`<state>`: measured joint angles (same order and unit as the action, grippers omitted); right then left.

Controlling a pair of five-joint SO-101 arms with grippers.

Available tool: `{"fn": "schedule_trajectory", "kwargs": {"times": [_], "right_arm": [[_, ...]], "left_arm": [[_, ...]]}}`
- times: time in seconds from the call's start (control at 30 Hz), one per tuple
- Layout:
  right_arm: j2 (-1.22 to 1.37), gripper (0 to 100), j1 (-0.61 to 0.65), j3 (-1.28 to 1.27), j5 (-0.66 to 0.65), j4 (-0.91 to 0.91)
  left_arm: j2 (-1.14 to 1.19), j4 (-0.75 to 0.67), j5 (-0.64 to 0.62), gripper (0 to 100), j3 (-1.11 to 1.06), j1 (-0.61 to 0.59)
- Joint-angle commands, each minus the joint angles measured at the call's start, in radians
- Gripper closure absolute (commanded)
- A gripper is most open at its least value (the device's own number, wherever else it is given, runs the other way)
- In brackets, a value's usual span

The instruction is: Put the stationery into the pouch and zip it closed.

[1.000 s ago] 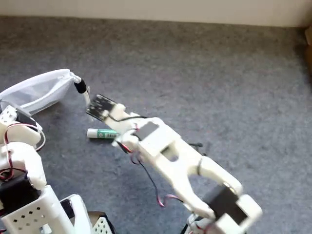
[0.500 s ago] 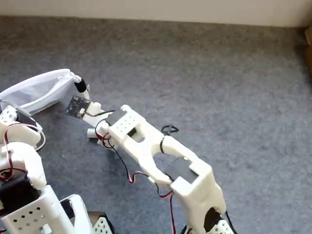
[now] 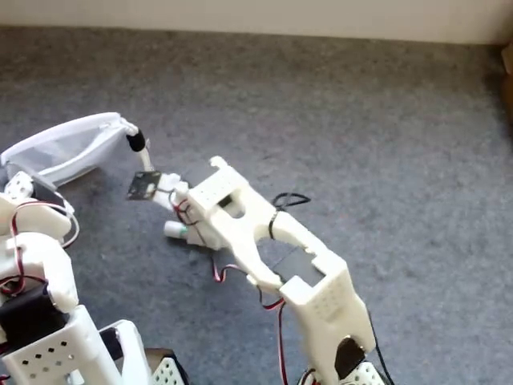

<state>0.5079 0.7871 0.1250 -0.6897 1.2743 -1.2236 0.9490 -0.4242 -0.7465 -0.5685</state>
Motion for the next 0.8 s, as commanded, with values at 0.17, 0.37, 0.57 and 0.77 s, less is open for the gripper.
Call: {"fn": "schedule_trajectory", "kwargs": {"times": [0.17,0.37,0.57,0.77], "right_arm": [[-0.4,99.1,-0.18,-0.311,-0.041,-0.012],[-0.702,99.1,-0.315,-0.656,-0.051,-0.153],[-0.949,99.1,-0.383,-0.886,-0.043,-0.211],[-1.064,99.0,-0.418,-1.061,-0.044,-0.255]], "left_arm": [[-0.005,-0.035,-0.044,99,0.021,0.202],[0.002,-0.035,-0.044,99,0.096,0.4],[0.001,0.012,-0.04,99,0.116,0.487],[-0.005,0.014,-0.003,99,-0.005,0.486]]}}
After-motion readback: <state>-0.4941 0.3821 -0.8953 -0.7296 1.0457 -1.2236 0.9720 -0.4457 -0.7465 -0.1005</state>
